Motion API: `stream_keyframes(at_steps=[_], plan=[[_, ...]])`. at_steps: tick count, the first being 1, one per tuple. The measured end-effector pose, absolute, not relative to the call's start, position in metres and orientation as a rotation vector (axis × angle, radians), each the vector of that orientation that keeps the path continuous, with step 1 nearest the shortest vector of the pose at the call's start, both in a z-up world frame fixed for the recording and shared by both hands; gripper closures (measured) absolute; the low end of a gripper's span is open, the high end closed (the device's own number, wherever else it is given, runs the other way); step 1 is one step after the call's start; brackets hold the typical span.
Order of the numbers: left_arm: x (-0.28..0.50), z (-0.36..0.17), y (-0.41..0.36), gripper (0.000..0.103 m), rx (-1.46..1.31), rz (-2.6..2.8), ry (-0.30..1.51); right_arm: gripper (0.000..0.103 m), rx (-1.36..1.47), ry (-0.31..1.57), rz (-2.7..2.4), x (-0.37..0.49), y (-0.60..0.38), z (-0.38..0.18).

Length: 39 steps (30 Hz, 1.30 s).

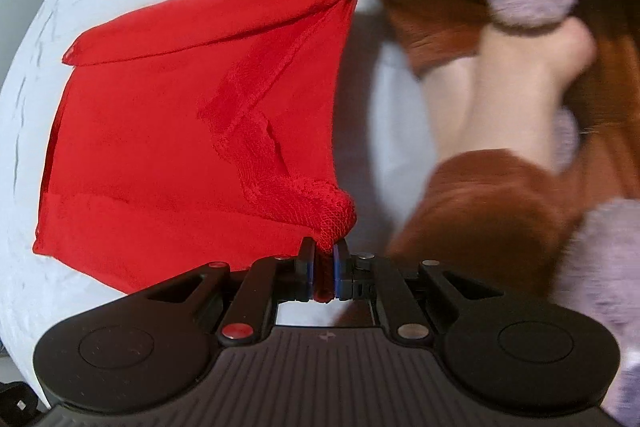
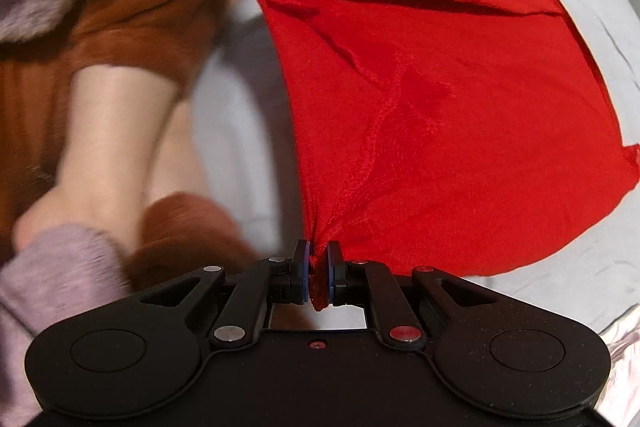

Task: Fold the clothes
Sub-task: 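Lift the gripped hem and fold it toward the collar, then open both tools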

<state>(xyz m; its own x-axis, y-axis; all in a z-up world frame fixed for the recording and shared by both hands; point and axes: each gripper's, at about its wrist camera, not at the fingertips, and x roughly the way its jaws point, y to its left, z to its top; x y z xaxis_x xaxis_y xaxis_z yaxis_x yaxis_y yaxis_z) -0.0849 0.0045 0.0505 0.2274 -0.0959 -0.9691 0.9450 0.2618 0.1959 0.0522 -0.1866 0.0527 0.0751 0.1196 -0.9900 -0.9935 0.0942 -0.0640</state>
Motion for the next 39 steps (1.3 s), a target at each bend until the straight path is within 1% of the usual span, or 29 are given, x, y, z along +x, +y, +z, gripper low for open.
stream_keyframes(at_steps=[3,9,19,27,33,39], plan=[[-0.086,0.056,0.004,0.095,1.029,-0.892,1.061,0.096,-1.099,1.079,1.130,0.044,-0.188,0.062],[-0.066,0.070,0.008,0.095,1.018,-0.828,1.039,0.096,-1.077,1.047,1.071,0.059,-0.189,0.087],[0.000,0.103,0.011,0.095,1.055,-0.762,1.014,0.096,-1.130,0.985,1.016,0.121,-0.168,0.119],[0.071,0.110,0.016,0.095,1.103,-0.663,1.003,0.097,-1.129,0.929,0.937,0.183,-0.164,0.136],[0.135,0.116,0.018,0.095,1.099,-0.594,0.992,0.097,-1.112,0.896,0.882,0.237,-0.159,0.139],[0.202,0.103,0.022,0.095,1.073,-0.540,1.002,0.097,-1.096,0.890,0.850,0.298,-0.153,0.132]])
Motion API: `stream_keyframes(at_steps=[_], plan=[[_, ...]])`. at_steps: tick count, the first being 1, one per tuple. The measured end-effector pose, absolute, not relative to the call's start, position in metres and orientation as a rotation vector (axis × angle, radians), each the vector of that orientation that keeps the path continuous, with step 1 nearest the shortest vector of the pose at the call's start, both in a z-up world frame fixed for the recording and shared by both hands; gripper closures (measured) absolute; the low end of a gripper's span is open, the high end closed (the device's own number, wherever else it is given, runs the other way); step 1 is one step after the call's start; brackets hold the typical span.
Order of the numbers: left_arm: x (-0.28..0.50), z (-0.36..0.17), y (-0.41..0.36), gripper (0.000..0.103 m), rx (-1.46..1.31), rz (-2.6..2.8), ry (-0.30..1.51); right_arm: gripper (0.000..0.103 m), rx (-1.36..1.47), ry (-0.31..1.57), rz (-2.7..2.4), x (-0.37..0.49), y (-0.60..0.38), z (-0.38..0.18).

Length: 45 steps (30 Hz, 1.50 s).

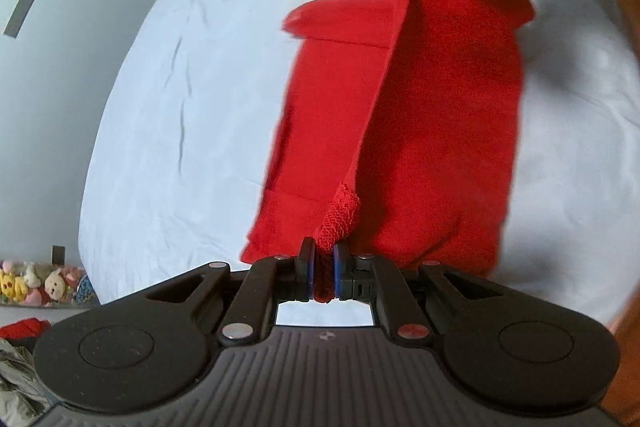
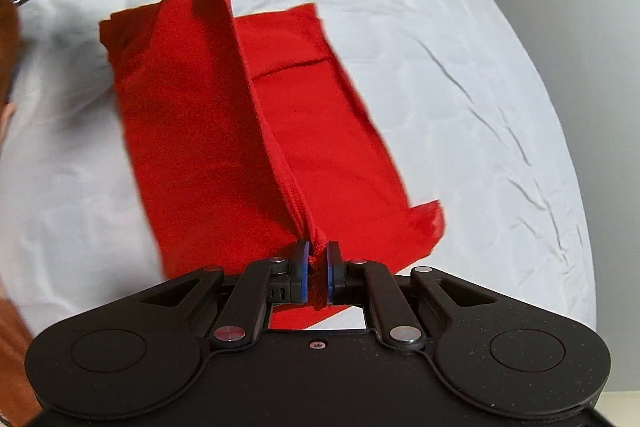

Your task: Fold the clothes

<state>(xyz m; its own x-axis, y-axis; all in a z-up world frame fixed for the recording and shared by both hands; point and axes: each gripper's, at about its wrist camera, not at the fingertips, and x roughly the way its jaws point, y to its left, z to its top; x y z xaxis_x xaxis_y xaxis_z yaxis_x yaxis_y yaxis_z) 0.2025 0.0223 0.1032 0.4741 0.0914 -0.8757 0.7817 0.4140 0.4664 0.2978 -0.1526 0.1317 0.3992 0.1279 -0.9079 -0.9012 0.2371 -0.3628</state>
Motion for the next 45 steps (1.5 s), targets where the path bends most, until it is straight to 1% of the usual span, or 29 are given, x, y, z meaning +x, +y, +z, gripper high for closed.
stream_keyframes(at_steps=[3,6,11,15,20,23,26,28,30,31,32,36,41,44,45], plan=[[0.230,0.093,0.025,0.095,1.072,-0.524,1.012,0.097,-1.083,0.897,0.835,0.329,-0.150,0.124],[0.271,0.071,0.026,0.095,1.053,-0.499,1.033,0.097,-1.089,0.915,0.827,0.361,-0.145,0.108],[0.321,0.038,0.031,0.095,1.010,-0.485,1.086,0.097,-1.110,0.955,0.818,0.414,-0.134,0.067],[0.345,0.015,0.036,0.095,0.991,-0.508,1.125,0.097,-1.071,1.020,0.841,0.451,-0.132,0.037],[0.363,-0.010,0.042,0.095,0.958,-0.534,1.161,0.097,-1.066,1.078,0.879,0.474,-0.129,0.007],[0.369,-0.021,0.045,0.092,0.942,-0.526,1.152,0.097,-1.059,1.099,0.890,0.482,-0.130,-0.006],[0.368,-0.022,0.047,0.089,0.936,-0.510,1.133,0.096,-1.035,1.108,0.892,0.487,-0.133,-0.015],[0.368,-0.019,0.048,0.076,0.936,-0.479,1.122,0.096,-1.025,1.109,0.889,0.489,-0.135,-0.015],[0.359,-0.010,0.052,0.066,0.930,-0.443,1.115,0.090,-1.015,1.107,0.870,0.491,-0.136,-0.012],[0.359,-0.007,0.053,0.064,0.922,-0.428,1.114,0.087,-1.006,1.102,0.856,0.491,-0.138,-0.010],[0.358,-0.003,0.055,0.064,0.913,-0.413,1.113,0.084,-1.000,1.097,0.844,0.492,-0.139,-0.008],[0.347,0.013,0.059,0.064,0.945,-0.357,1.110,0.074,-0.983,1.062,0.791,0.489,-0.143,0.003],[0.331,0.042,0.073,0.064,0.922,-0.288,1.114,0.074,-1.069,0.984,0.639,0.484,-0.152,0.022],[0.324,0.060,0.080,0.063,0.864,-0.260,1.108,0.075,-0.987,0.986,0.616,0.481,-0.162,0.046],[0.322,0.064,0.080,0.064,0.848,-0.255,1.106,0.078,-0.965,0.991,0.620,0.479,-0.165,0.052]])
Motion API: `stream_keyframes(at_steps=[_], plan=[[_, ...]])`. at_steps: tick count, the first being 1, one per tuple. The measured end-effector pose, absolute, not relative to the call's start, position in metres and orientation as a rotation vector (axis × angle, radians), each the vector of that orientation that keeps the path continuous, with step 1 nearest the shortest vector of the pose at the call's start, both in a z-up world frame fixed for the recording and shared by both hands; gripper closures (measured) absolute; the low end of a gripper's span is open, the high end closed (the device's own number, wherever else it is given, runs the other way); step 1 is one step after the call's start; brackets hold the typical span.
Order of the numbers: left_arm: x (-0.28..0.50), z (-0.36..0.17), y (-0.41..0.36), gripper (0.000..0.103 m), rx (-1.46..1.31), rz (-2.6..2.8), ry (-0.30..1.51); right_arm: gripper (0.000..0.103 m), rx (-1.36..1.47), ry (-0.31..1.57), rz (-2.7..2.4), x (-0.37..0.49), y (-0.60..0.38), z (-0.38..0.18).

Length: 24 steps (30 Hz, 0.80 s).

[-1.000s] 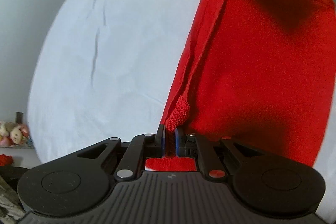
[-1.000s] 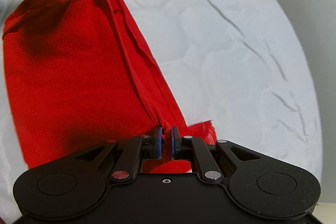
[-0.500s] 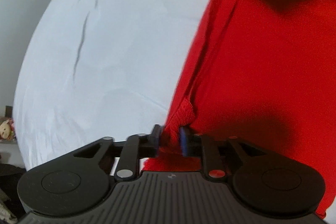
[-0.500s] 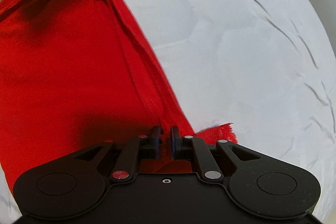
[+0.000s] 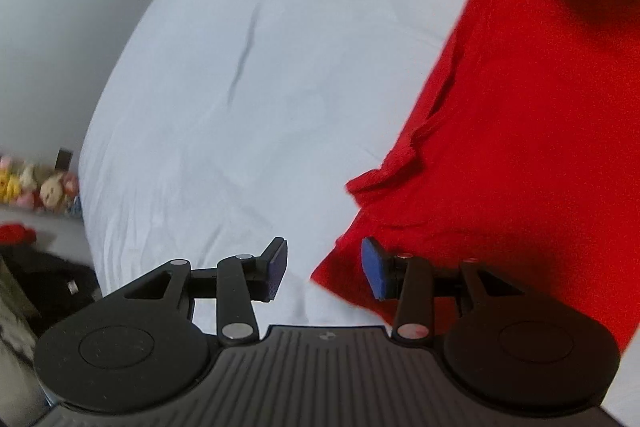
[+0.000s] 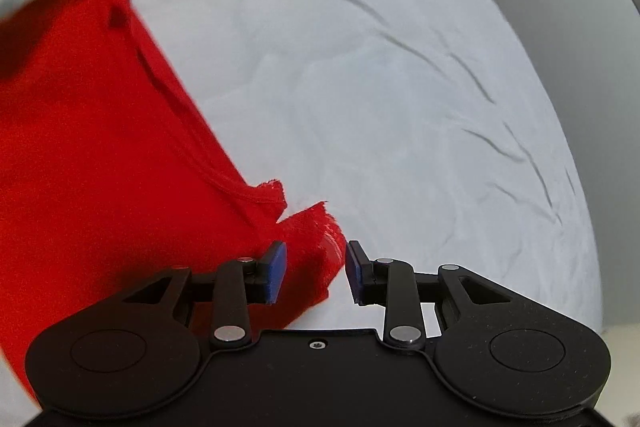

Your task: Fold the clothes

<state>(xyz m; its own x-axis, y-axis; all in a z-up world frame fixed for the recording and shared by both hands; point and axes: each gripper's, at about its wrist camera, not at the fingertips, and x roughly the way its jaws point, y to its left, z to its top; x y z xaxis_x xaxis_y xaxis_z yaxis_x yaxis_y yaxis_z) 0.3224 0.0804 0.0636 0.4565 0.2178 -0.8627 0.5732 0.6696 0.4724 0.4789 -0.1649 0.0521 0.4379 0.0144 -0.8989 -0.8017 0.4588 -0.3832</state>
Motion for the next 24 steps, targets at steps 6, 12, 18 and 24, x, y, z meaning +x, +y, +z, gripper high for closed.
stream_keyframes(at_steps=[6,12,18,24], plan=[[0.277,0.092,0.082,0.069,0.686,-0.312,1.102,0.092,-0.929,1.034,0.687,0.441,-0.181,0.070],[0.250,0.084,0.070,0.069,0.573,-0.317,1.144,0.091,-0.871,1.111,0.742,0.407,-0.189,0.056],[0.225,0.055,0.078,0.069,0.381,-0.334,1.161,0.088,-0.852,1.134,0.737,0.363,-0.203,0.033],[0.230,0.008,0.076,0.070,0.341,-0.326,1.207,0.097,-0.833,1.158,0.696,0.354,-0.210,0.015]])
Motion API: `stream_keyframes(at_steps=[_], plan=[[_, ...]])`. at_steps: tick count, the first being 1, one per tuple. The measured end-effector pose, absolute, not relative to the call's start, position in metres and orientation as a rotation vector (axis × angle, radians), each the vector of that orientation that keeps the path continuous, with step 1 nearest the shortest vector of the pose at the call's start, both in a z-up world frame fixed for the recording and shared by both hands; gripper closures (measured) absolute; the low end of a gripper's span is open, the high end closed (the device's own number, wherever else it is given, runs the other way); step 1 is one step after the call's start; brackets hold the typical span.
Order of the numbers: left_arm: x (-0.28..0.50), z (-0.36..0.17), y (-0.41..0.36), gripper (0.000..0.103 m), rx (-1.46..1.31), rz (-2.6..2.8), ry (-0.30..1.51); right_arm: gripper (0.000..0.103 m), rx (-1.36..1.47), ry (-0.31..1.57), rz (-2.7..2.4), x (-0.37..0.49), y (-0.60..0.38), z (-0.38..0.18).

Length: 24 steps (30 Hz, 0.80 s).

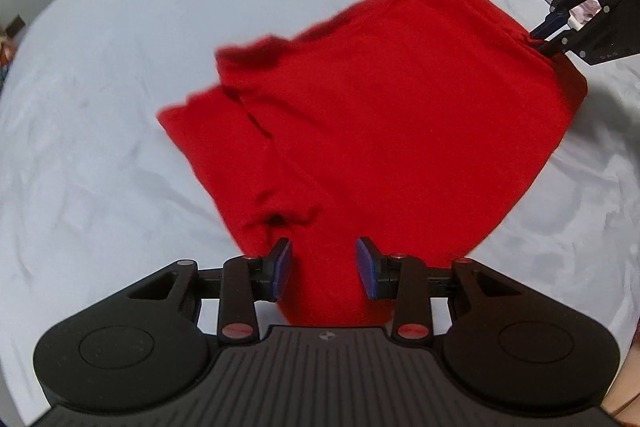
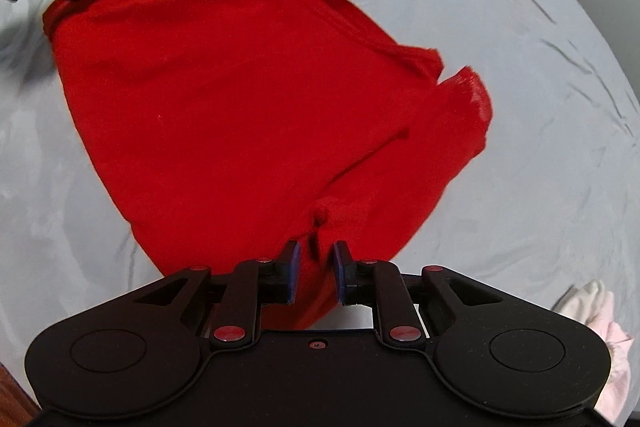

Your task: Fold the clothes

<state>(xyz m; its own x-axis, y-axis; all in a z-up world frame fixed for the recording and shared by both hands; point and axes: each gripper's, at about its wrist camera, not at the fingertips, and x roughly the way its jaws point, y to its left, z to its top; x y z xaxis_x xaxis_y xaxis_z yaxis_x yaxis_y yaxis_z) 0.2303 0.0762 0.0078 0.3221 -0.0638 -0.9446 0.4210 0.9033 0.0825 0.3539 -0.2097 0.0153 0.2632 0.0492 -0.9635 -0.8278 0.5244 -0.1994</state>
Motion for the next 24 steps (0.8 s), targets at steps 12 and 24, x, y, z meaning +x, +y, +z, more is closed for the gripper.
stream_keyframes(at_steps=[12,24], plan=[[0.235,-0.009,0.091,0.082,0.354,-0.267,1.247,0.101,-0.787,1.207,0.577,0.370,-0.239,-0.011],[0.179,0.026,0.060,0.068,0.666,-0.362,1.130,0.078,-0.844,1.098,0.700,0.318,-0.249,0.036]])
